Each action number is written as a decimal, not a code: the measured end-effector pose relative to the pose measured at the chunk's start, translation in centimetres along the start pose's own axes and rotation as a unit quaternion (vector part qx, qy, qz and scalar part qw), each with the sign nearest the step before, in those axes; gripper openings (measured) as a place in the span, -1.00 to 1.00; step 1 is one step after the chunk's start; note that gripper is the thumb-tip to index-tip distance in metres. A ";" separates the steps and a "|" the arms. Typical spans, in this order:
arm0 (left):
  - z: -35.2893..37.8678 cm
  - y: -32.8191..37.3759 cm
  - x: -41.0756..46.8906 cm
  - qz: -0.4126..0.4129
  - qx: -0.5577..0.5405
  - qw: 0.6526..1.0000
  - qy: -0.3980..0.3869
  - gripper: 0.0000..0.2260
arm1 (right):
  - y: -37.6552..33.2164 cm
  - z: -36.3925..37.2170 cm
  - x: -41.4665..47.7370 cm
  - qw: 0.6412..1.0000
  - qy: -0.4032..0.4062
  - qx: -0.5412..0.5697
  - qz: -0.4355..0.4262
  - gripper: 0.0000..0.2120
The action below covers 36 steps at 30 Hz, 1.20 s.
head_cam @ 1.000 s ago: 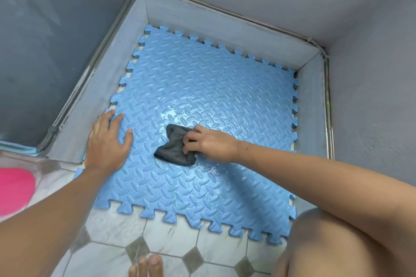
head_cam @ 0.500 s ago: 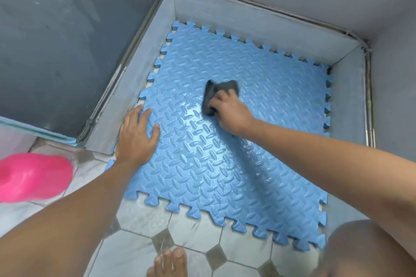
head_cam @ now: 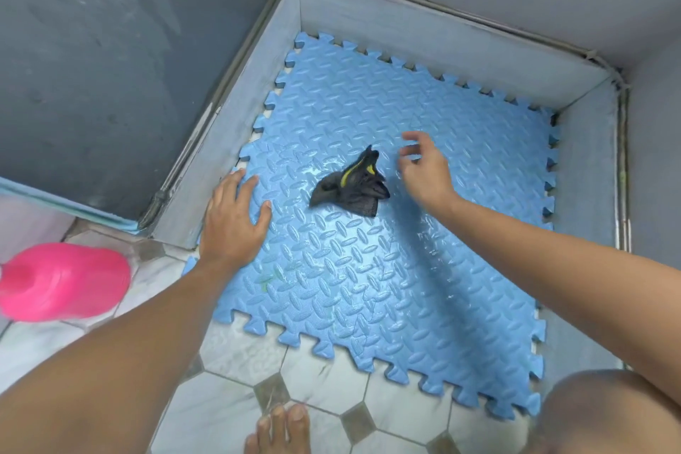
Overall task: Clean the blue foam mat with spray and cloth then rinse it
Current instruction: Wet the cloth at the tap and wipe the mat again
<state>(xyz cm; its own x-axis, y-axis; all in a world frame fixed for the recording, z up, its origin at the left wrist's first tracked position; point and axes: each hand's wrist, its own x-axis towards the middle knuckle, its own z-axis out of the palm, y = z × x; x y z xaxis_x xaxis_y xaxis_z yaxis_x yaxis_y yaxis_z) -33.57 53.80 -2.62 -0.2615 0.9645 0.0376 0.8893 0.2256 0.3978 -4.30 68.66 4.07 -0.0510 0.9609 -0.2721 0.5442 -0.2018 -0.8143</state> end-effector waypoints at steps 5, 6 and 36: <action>0.0 0.0 0.1 -0.003 -0.002 1.000 0.000 -0.56 | 2.2 -2.8 1.1 0.939 -0.067 -0.212 -0.261 -0.61; 0.0 0.0 0.1 -0.004 -0.004 1.000 0.001 -0.55 | 2.2 -2.2 0.7 0.912 -0.110 -0.242 -0.313 -0.61; 0.4 -0.4 0.0 0.024 -0.007 1.000 -0.009 -0.54 | 0.8 0.8 7.6 0.938 0.063 -0.335 -0.072 -0.66</action>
<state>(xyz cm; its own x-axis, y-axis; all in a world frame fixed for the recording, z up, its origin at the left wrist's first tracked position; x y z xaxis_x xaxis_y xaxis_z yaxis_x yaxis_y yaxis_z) -33.79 53.75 -3.19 -0.2120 0.9764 0.0411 0.8956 0.1772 0.4081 -4.92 75.59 0.91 -0.0881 0.9922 -0.0879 0.9449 0.0553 -0.3226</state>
